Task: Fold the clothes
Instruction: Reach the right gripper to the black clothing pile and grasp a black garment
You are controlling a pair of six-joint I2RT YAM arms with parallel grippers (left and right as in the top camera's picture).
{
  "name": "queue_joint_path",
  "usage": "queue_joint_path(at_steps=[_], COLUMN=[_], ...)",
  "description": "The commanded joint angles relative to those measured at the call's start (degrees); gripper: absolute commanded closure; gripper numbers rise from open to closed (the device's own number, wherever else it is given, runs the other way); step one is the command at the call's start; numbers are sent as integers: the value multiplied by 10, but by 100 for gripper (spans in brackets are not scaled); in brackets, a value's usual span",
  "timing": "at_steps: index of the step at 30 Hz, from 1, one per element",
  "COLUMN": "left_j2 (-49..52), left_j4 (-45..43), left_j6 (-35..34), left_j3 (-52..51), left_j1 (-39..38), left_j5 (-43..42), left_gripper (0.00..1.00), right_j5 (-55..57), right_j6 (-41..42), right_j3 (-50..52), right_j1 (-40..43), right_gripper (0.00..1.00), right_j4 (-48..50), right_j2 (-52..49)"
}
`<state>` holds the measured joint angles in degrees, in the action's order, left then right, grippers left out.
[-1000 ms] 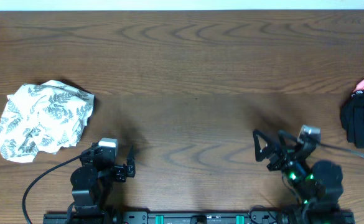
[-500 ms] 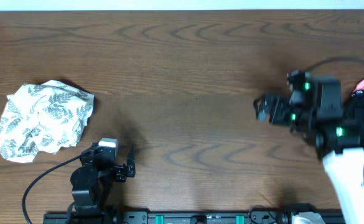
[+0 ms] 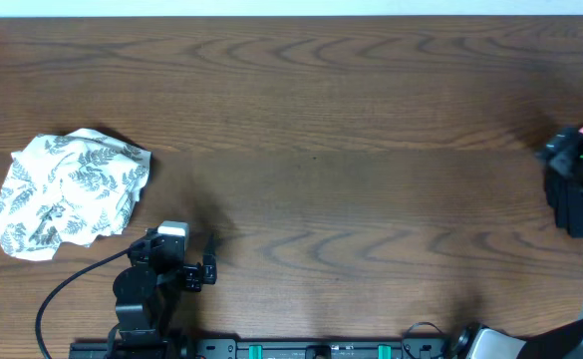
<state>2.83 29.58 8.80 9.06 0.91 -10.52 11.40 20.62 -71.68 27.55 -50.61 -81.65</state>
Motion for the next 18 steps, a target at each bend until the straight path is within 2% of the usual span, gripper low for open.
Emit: queue_joint_path(at_steps=[1, 3, 5, 6, 11, 18], left_j2=[-4, -4, -4, -4, -4, -4], left_j4=[-1, -1, -1, -1, -1, -2], left_j6=[-3, -3, -3, -3, -3, -3], left_j3=[-9, -9, -9, -9, -9, -9], left_j1=[-2, -2, -2, -2, -2, -2], left_j5=[0, 0, 0, 0, 0, 0], left_gripper=[2, 2, 2, 2, 2, 2], right_j5=[93, 93, 93, 94, 50, 46], right_j6=[18, -1, -38, -43, -49, -53], right_j3=[-14, -14, -14, -14, -14, -14], right_j1=[35, 61, 86, 97, 141, 153], right_gripper=[1, 4, 15, 17, 16, 16], right_j4=[17, 27, 34, 34, 46, 82], right_j2=[-8, -15, -28, -35, -86, -166])
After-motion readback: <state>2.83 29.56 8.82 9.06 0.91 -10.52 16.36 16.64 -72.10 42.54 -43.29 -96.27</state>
